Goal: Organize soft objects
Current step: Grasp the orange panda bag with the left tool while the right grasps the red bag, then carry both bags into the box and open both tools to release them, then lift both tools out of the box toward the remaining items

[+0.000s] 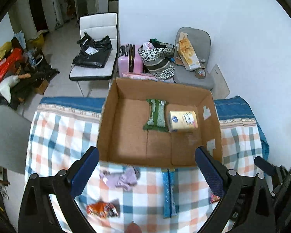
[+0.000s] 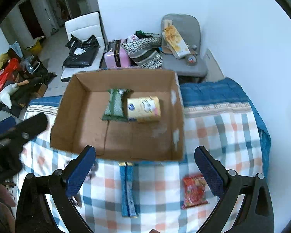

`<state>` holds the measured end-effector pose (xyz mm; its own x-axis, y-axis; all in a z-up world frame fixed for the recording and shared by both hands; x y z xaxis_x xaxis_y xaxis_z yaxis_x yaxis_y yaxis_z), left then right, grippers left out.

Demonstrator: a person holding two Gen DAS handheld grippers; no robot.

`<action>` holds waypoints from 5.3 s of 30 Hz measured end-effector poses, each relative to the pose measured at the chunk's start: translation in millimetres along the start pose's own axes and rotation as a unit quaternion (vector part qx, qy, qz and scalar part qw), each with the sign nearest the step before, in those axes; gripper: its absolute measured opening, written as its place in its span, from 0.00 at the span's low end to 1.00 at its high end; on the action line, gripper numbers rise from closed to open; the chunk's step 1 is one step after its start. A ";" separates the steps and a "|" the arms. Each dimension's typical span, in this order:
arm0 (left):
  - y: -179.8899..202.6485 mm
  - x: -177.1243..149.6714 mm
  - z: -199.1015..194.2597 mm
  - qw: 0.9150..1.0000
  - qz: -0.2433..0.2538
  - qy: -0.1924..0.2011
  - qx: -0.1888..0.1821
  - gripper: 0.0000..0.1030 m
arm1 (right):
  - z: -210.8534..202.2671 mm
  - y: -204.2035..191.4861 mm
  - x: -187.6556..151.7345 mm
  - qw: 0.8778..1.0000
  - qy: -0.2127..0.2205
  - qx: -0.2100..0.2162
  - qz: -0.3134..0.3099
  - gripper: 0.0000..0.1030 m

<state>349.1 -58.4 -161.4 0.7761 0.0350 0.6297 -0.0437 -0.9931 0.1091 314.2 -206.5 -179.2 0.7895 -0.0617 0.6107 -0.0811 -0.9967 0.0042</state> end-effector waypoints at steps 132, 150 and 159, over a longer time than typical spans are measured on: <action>-9.1 25.3 293.1 0.968 0.044 -0.244 0.031 0.53 | 226.9 15.7 -37.2 0.965 -0.258 0.018 0.048 0.47; -14.6 28.6 308.6 0.964 0.020 -0.264 0.032 0.56 | 256.4 15.8 -64.4 0.954 -0.296 0.002 0.051 0.60; -13.7 39.0 283.7 0.969 0.023 -0.245 0.030 0.63 | 230.3 0.3 -49.0 0.962 -0.269 0.011 0.036 0.84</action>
<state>558.5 -75.3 -356.6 0.9804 -0.0531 0.1896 -0.0607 -0.9976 0.0345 415.6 -216.0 -391.5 0.9836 -0.1430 0.1097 -0.1390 -0.9894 -0.0430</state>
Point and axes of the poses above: each gripper's, at about its wrist camera, not at the fingertips, and z roughly the way its jaws point, y to its right, x to its top, the point moved 4 cm from there along z, roughly the way its jaws point, and after that the axes turned 14 degrees about y, right-handed, at the moved point
